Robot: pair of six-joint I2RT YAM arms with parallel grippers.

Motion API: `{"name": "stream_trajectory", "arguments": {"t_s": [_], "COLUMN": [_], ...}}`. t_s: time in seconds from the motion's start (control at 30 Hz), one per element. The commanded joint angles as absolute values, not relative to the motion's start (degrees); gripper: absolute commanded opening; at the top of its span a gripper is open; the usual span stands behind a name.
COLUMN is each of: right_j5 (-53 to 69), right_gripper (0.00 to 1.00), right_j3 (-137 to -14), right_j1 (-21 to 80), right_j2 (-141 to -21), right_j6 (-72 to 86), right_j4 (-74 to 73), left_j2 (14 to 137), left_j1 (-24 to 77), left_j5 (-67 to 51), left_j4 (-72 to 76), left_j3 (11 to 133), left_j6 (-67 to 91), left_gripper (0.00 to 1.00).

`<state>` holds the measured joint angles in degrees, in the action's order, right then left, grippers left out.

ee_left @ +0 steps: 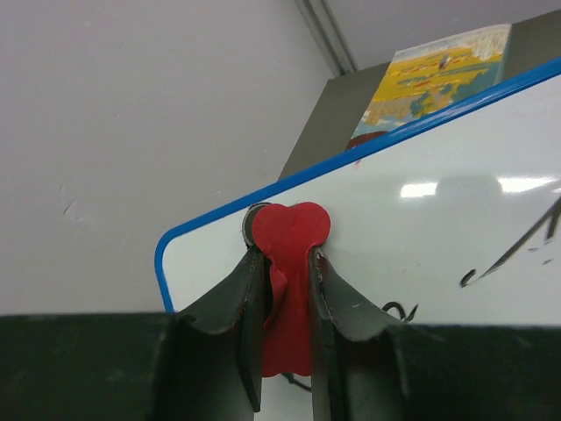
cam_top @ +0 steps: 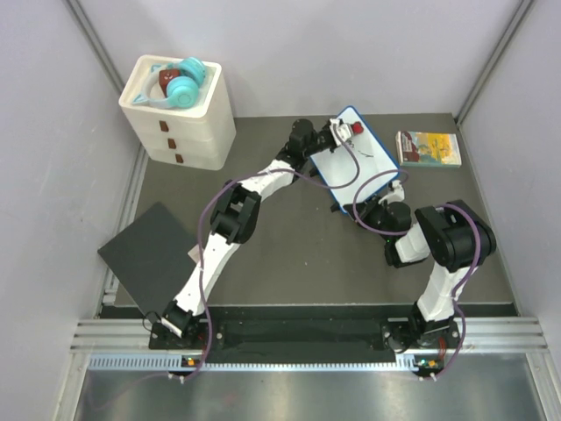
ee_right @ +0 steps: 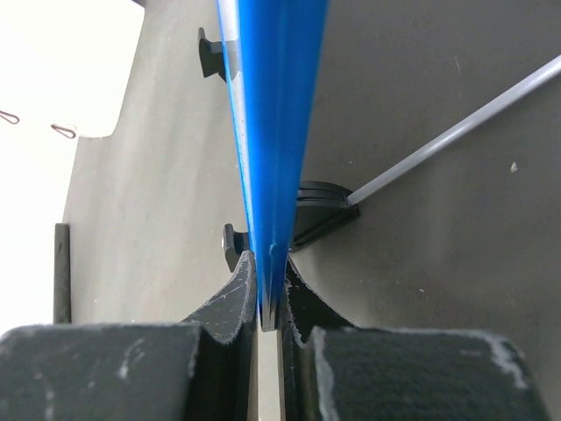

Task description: Erase the whiteboard

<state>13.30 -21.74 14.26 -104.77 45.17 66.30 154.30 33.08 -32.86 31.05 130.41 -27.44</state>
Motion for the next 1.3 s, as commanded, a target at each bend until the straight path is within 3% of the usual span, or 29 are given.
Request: {"name": "stream_trajectory", "arguments": {"t_s": [0.0, 0.27, 0.6, 0.7, 1.0, 1.27], "right_j5": [18.81, 19.07, 19.16, 18.98, 18.98, 19.07], "right_gripper": [0.0, 0.0, 0.0, 0.0, 0.0, 0.0], "right_j3": [-18.02, -18.19, -18.19, -18.11, -18.1, -18.28], "right_j1": [17.49, 17.58, 17.67, 17.75, 17.84, 17.93], "right_j2": [-108.37, -108.28, -108.28, -108.63, -108.98, -109.34], "right_j6": [39.38, 38.85, 38.67, 38.76, 38.67, 38.41], "right_j4": [45.44, 45.35, 45.53, 45.97, 46.58, 46.58], "left_j2": [156.71, 152.23, 153.36, 156.6, 166.81, 165.77], "left_j1": [37.26, 36.74, 31.03, 29.71, 28.3, 28.65], "left_j5": [-45.86, -57.83, -39.65, -32.18, -28.48, -40.67], "left_j4": [31.36, 37.53, 43.32, 47.98, 41.4, 39.66], "left_j3": [130.61, 121.05, 118.39, 121.01, 139.13, 139.48], "left_j6": [-27.61, -20.92, -12.31, -6.08, -3.6, -2.37], "left_gripper": [0.0, 0.0, 0.0, 0.0, 0.0, 0.0]}}
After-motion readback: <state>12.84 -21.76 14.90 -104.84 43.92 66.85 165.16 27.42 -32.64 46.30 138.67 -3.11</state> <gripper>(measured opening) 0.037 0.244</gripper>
